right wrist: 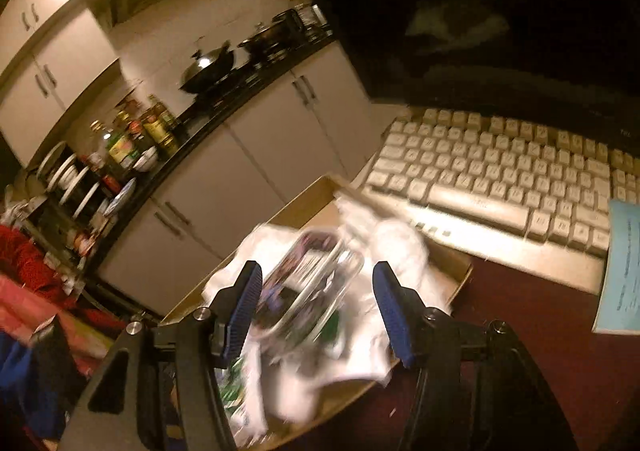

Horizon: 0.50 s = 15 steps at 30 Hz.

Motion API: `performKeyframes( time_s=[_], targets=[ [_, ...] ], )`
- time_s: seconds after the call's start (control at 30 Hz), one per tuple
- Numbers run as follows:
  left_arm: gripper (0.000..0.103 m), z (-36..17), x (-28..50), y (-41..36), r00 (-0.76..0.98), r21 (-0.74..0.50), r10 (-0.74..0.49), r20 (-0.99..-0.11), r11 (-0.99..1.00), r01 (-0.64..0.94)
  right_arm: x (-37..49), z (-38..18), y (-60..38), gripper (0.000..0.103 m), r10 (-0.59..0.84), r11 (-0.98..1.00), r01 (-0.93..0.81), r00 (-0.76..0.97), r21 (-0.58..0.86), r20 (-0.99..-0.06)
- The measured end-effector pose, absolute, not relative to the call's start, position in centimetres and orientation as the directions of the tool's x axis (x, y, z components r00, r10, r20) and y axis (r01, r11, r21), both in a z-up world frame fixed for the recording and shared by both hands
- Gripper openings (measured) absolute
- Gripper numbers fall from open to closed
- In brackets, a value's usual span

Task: Organize soft objects

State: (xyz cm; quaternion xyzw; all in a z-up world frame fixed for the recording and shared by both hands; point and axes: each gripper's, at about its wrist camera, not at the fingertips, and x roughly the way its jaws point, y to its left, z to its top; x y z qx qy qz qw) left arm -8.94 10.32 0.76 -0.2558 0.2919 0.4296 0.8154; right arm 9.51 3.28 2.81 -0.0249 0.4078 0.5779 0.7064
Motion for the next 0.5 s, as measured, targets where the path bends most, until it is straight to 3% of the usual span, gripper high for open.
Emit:
performKeyframes(
  time_s=[0.1,0.2,0.5],
  targets=[
    [0.056,1.7,-9.5,8.6,0.44,-0.117,0.608,-0.661,0.495,-0.861,7.7,2.5,1.8,0.058,0.805,0.278,-0.849,-0.049,0.45,-0.591],
    [0.056,2.4,-9.8,7.0,0.434,-0.082,0.637,-0.637,0.504,-0.86,6.2,1.7,0.2,0.069,0.813,0.238,-0.848,-0.094,0.474,-0.575],
    [0.056,2.5,-9.0,3.8,0.468,-0.073,0.592,-0.657,0.567,-0.82,4.1,0.3,-2.4,0.069,0.788,0.269,-0.863,-0.058,0.427,-0.613]
  ],
)
